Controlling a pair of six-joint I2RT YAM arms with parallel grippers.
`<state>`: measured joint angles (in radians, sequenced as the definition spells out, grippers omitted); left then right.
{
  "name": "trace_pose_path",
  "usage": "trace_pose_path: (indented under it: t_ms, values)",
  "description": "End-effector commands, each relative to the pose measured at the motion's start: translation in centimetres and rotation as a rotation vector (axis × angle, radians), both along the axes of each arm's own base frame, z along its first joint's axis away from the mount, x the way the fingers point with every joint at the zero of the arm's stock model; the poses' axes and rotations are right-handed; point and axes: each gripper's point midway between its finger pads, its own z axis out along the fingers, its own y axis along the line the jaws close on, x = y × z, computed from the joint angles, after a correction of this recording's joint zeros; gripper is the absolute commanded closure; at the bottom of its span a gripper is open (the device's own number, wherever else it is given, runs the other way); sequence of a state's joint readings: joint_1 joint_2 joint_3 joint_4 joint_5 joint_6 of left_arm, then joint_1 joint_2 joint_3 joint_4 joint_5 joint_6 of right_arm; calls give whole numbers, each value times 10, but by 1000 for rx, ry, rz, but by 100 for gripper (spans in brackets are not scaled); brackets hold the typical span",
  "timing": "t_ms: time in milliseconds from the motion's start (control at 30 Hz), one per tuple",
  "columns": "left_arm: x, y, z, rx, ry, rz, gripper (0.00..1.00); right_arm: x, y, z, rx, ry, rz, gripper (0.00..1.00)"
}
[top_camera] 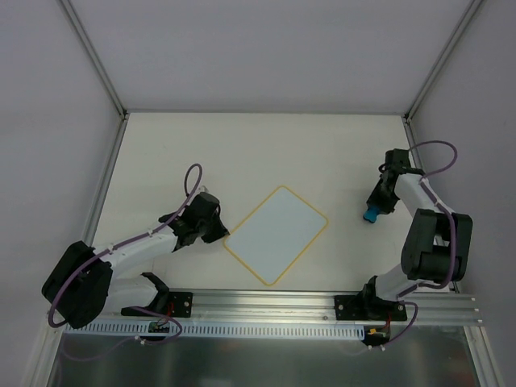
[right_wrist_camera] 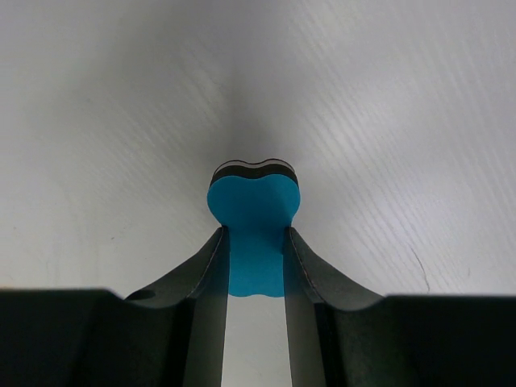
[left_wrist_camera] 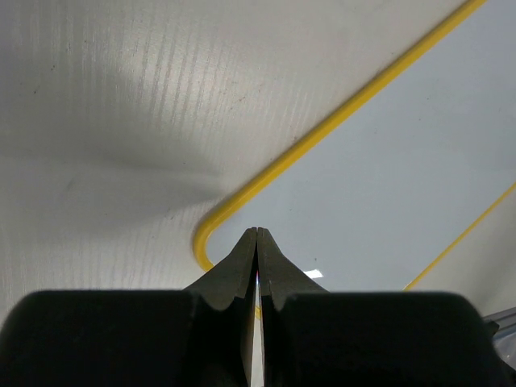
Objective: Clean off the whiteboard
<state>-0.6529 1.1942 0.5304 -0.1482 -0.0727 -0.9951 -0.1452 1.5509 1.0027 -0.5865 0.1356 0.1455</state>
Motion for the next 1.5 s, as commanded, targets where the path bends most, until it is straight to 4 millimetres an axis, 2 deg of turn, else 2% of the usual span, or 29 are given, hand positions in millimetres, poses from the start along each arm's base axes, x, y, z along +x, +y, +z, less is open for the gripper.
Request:
trace_pose_path:
  t_ms: [0,33,67,133,167,233,267,333,367,433,467,567,833,1000,1133,1367,1467]
  values:
    - [9,0,6,23,-19,-9,100,5,36,7,27,-42,146,100]
    - [8,-1,6,24,-17,-16,100,4,45,8,28,-44,167,100]
    - [9,-1,7,27,-22,-25,100,5,68,7,45,-56,238,100]
    - [10,-2,7,27,-19,-31,100,5,93,9,67,-72,303,100]
    - [10,-3,6,30,-16,-36,100,3,116,11,82,-80,363,100]
    - [7,-2,1,35,2,-35,100,1,139,10,109,-78,405,100]
    - [6,-2,-1,35,9,-33,100,-2,160,10,134,-83,443,100]
    - [5,-2,-6,42,27,-33,100,-1,181,8,146,-75,479,100]
    - [4,-1,-9,44,36,-30,100,-5,198,9,150,-74,518,100]
    - [2,-1,-13,50,51,-31,100,-1,213,11,158,-79,538,100]
    - [2,-1,-14,51,56,-31,100,-4,222,6,166,-59,549,100]
    - [0,-1,-18,56,73,-22,100,-1,233,-2,182,-45,543,100]
    - [-7,4,-32,69,121,11,100,-12,226,-28,173,28,505,100]
    - [-10,9,-38,75,139,41,100,-22,215,-30,176,36,474,100]
    - [-11,11,-40,77,146,55,100,-29,197,-28,175,33,430,100]
    - [-12,12,-40,73,147,59,100,-46,151,-34,175,44,297,100]
    - [-11,13,-40,73,146,62,100,-51,141,-35,173,48,271,100]
